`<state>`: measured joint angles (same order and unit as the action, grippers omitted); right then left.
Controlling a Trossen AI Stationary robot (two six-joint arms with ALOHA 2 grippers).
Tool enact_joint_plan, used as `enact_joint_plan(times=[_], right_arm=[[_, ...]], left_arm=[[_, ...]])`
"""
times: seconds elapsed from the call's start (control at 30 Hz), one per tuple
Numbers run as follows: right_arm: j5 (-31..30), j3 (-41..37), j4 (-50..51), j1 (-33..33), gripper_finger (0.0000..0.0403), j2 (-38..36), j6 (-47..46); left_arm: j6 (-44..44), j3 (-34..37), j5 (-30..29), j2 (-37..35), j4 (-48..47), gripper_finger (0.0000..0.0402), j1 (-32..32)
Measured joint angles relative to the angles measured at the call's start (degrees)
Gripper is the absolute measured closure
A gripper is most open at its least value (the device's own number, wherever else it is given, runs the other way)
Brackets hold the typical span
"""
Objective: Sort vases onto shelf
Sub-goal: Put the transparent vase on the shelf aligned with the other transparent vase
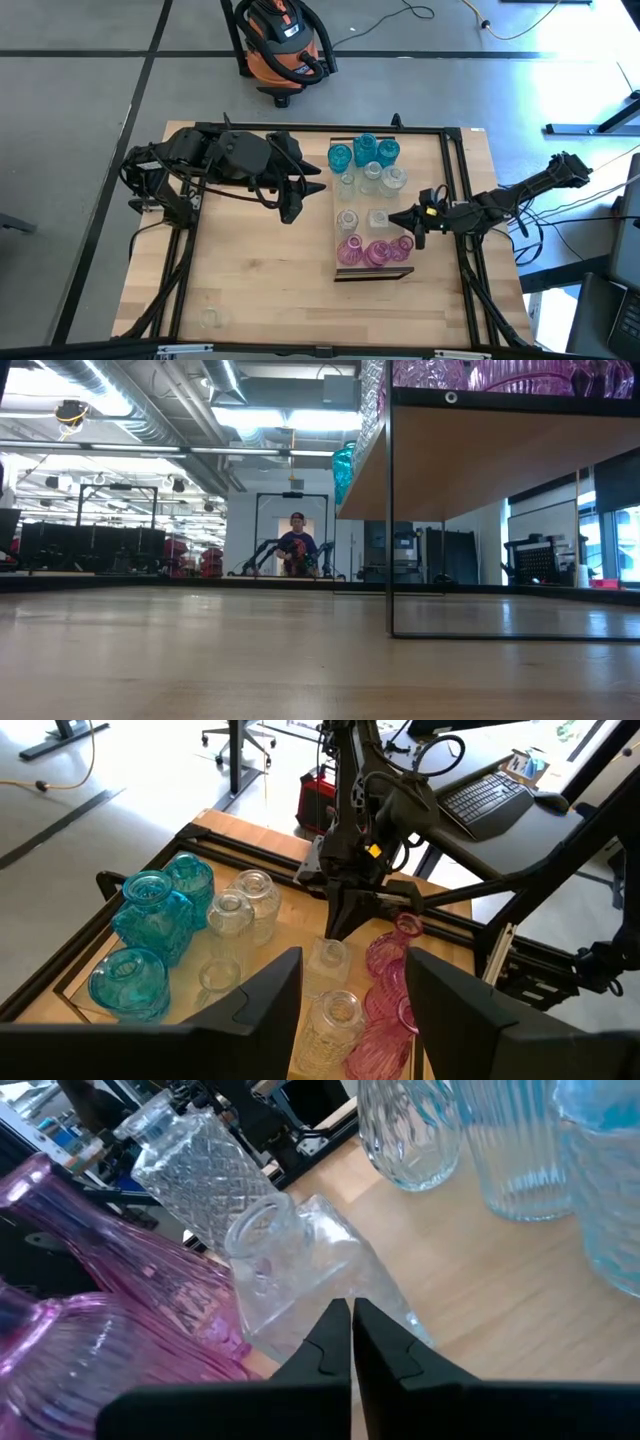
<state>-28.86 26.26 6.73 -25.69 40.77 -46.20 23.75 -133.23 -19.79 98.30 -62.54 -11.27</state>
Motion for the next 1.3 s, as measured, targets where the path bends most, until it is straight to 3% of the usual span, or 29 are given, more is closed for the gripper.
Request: enact_joint_plan(times=[0.3,0.67,0.97,1.3], right_arm=[[1.71,0.02,-0.38,0.58,0.0403,0.00,1.19],[9.08,0.11,-4.31,7.85,0.0403,-0.02,4.23],[14.53,0.10,-4.54,8.50,0.0403,0.00,4.28],[14.48,0.09,-6.72,8.48,0.0403,0.00,4.72]], left_arm=[[0.00,0.00,0.00,0.00,0.02,0.0231,0.00],[0.11,0.00,0.00,0.00,0.02,0.0231,-0.13],[0.11,0.00,0.00,0.00,0.04,0.0231,-1.72],[0.07,0.00,-0.01,0.00,0.04,0.0231,-1.88]])
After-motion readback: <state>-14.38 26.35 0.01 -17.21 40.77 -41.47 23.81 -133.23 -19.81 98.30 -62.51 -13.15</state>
